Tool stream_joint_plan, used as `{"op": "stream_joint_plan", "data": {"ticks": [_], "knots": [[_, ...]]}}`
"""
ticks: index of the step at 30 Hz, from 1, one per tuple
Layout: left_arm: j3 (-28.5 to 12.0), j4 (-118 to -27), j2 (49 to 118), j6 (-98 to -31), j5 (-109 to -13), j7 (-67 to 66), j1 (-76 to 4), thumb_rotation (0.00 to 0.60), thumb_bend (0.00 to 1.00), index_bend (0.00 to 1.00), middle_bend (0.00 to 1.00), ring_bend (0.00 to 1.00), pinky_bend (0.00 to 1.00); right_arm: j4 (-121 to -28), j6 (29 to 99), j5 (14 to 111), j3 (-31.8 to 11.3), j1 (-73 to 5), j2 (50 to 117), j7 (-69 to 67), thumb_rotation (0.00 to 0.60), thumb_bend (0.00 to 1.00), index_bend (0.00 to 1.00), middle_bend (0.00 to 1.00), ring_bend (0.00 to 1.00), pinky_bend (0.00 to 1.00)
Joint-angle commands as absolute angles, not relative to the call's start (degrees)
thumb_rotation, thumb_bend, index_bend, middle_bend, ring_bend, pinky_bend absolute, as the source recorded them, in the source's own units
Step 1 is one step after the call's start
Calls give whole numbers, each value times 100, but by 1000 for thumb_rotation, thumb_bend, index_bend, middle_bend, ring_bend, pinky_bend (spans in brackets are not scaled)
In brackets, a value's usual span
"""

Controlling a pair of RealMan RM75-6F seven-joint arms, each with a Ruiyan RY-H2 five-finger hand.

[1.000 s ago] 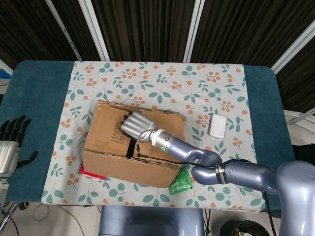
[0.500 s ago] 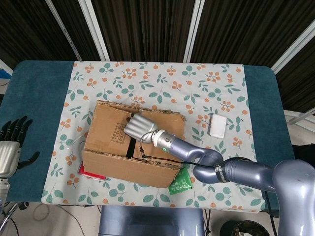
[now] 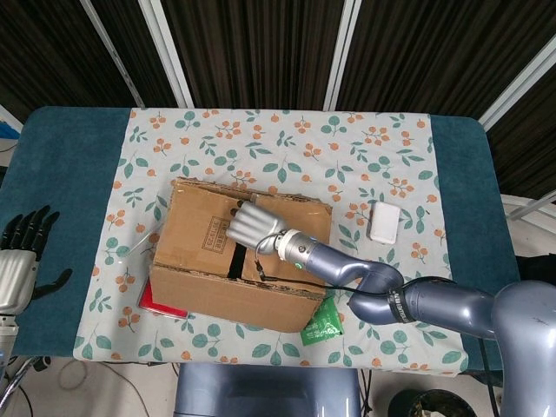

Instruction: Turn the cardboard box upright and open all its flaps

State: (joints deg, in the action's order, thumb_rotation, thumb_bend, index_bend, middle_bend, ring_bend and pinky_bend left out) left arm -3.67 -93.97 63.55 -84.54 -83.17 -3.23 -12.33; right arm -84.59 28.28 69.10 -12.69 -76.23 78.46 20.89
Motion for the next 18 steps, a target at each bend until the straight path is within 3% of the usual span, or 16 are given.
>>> {"op": "stream_joint_plan", "data": {"ticks": [1, 18], "knots": [[-370, -9403, 6353, -8450, -8325, -325, -1230, 600, 213, 0, 0, 0, 0, -8546, 2854, 6872, -1218, -7665, 7757, 2229, 600, 1000, 754, 585, 308, 296], [-415, -9477, 6328, -8454, -8390, -292, -1196, 600, 213, 0, 0, 0, 0, -9202, 2874, 6291, -1250, -8024, 7017, 2768, 600, 1000, 758, 595, 309, 296]]}}
